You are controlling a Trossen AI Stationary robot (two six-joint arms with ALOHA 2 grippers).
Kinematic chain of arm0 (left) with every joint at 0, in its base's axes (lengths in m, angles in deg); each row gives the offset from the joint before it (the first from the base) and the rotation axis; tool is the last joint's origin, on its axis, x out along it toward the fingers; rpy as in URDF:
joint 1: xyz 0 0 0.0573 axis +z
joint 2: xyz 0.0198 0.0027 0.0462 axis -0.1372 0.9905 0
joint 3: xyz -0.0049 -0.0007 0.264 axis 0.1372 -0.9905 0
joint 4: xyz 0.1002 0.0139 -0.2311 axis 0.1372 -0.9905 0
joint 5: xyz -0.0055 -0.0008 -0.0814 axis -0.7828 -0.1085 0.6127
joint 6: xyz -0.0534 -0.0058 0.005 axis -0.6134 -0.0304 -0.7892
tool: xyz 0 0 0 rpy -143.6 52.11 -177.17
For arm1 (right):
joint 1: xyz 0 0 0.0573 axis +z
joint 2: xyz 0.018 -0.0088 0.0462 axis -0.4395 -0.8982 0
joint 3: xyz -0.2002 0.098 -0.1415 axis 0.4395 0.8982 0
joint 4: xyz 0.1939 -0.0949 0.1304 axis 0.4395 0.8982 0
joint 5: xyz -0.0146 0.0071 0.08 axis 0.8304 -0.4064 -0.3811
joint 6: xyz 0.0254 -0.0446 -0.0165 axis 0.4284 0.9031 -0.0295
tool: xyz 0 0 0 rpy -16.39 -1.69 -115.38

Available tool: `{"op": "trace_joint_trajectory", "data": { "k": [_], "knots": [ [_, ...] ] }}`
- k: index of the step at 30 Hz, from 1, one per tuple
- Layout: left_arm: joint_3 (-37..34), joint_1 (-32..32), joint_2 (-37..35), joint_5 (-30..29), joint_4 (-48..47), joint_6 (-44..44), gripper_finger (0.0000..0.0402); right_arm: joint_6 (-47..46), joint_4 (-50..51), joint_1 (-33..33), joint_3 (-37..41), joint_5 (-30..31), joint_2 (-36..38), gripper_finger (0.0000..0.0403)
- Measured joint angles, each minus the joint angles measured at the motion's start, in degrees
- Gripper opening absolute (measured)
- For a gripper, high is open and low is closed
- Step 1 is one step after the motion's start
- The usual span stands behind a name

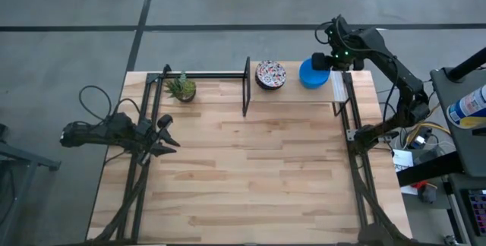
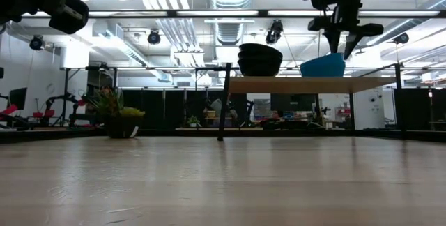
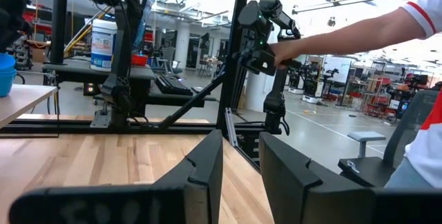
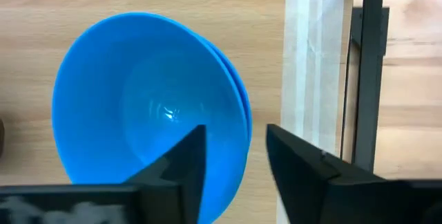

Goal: Pick & Place Mini bowls
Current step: Stack the blue bowl on the top of the blue bowl on the shelf

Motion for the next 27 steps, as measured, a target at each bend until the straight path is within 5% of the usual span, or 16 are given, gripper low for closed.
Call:
{"op": "trace_joint_trajectory", "data": {
  "k": [5, 10, 15, 20, 27],
  "knots": [
    [0.0, 0.0, 0.0, 0.0, 0.0, 0.0, 0.0090, 0.6, -0.4, 0.1, 0.0, 0.4, 0.7, 0.0193],
    [0.0, 0.0, 0.0, 0.0, 0.0, 0.0, 0.0090, 1.0, -3.6, 1.4, 0.0, 1.5, 3.0, 0.0190],
    [0.0, 0.0, 0.0, 0.0, 0.0, 0.0, 0.0090, 1.3, -6.4, 2.0, 0.1, 1.5, 5.2, 0.0141],
    [0.0, 0.0, 0.0, 0.0, 0.0, 0.0, 0.0090, 1.1, -6.4, 2.0, 2.1, -0.8, 5.0, 0.0032],
    [0.0, 0.0, 0.0, 0.0, 0.0, 0.0, 0.0090, 0.3, -6.7, 2.0, 6.0, 0.7, 5.1, 0.0009]
  ]
}}
